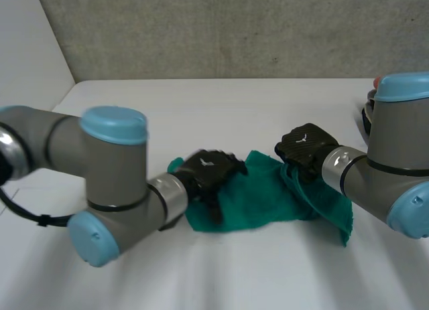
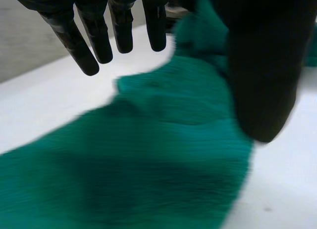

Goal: Fold the laundry.

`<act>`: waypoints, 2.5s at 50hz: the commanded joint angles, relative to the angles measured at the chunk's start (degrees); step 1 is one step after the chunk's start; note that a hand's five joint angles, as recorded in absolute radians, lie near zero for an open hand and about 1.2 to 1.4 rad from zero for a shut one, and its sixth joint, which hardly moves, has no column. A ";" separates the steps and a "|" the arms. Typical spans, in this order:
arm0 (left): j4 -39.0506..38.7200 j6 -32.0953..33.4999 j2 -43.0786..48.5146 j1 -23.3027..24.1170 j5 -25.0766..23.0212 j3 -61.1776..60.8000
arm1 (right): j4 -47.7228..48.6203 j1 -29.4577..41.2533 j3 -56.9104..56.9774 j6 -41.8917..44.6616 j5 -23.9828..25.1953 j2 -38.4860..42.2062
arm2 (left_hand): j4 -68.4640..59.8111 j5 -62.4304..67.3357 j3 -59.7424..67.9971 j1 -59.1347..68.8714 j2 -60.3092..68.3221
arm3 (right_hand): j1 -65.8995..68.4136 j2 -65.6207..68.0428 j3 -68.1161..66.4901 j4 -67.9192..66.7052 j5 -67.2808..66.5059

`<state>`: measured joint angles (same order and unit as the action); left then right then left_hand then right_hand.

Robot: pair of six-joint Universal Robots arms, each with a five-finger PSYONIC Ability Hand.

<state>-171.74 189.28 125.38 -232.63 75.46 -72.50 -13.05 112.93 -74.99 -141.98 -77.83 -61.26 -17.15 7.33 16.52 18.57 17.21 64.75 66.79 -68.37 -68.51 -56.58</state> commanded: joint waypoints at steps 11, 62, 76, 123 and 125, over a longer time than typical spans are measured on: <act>2.21 14.54 13.40 6.31 14.00 13.26 | -1.80 -1.74 -3.23 -3.30 -0.31 -4.57 | -62.85 62.67 63.48 61.43 62.79 | 15.25 13.21 -11.63 -11.49 -13.42; 0.45 1.71 -6.62 -14.88 8.91 2.55 | 14.56 3.53 -4.19 -6.16 8.68 -4.99 | 2.40 -2.58 -1.77 -3.82 -2.46 | -54.75 -56.79 58.37 58.51 56.58; -7.29 5.84 -9.11 -8.90 11.28 -11.70 | -12.95 1.94 -14.03 -26.15 -8.83 -17.49 | -0.13 -0.05 0.75 -1.30 0.07 | -46.18 -48.23 49.81 49.94 48.01; -9.73 12.70 11.13 -15.21 11.82 34.49 | 41.53 -1.74 0.83 -8.30 -7.42 -1.76 | -62.85 62.67 63.48 61.43 62.79 | 15.25 13.21 -11.63 -11.49 -13.42; -13.69 11.56 9.63 -15.93 11.64 37.15 | 41.62 -2.45 6.84 -9.71 -8.30 -1.49 | -62.85 62.67 63.48 61.43 62.79 | 15.25 13.21 -11.63 -11.49 -13.42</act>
<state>-177.21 201.39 137.93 -245.78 88.04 -45.47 27.97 112.63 -85.81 -148.52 -84.68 -63.05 -68.03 56.18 66.95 60.51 67.96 62.58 67.21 -67.89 -68.51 -55.20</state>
